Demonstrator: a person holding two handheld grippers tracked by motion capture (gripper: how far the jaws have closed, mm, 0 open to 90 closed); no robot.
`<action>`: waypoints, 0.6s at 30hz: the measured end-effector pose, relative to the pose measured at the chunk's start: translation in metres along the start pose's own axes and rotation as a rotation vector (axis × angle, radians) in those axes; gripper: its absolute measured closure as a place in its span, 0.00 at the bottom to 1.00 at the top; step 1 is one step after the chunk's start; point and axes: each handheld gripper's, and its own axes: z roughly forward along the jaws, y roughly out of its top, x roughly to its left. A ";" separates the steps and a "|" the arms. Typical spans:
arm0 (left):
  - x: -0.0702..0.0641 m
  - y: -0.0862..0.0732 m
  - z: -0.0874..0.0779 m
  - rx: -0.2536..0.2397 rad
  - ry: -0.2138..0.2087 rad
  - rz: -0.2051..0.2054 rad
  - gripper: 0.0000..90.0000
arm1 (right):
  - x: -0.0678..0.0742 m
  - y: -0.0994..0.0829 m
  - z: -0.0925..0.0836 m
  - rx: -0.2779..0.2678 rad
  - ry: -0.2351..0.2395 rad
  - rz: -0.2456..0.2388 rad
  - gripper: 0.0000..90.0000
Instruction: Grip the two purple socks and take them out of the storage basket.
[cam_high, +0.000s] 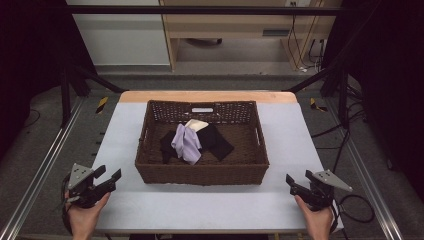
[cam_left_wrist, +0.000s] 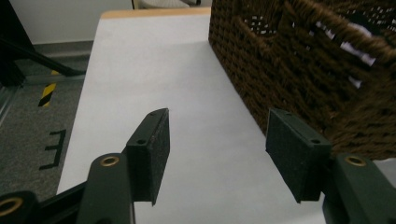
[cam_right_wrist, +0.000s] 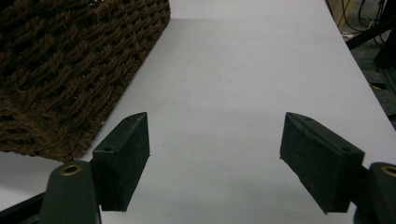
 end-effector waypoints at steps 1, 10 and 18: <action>-0.001 0.001 -0.001 -0.013 0.000 -0.006 0.44 | 0.000 0.000 0.000 0.003 0.003 -0.003 0.27; -0.006 0.016 -0.005 -0.069 -0.012 -0.005 0.44 | 0.001 0.000 -0.001 -0.018 0.035 0.006 0.26; -0.012 0.034 -0.010 -0.128 -0.048 0.028 0.45 | 0.003 -0.003 0.001 -0.046 0.043 -0.007 0.25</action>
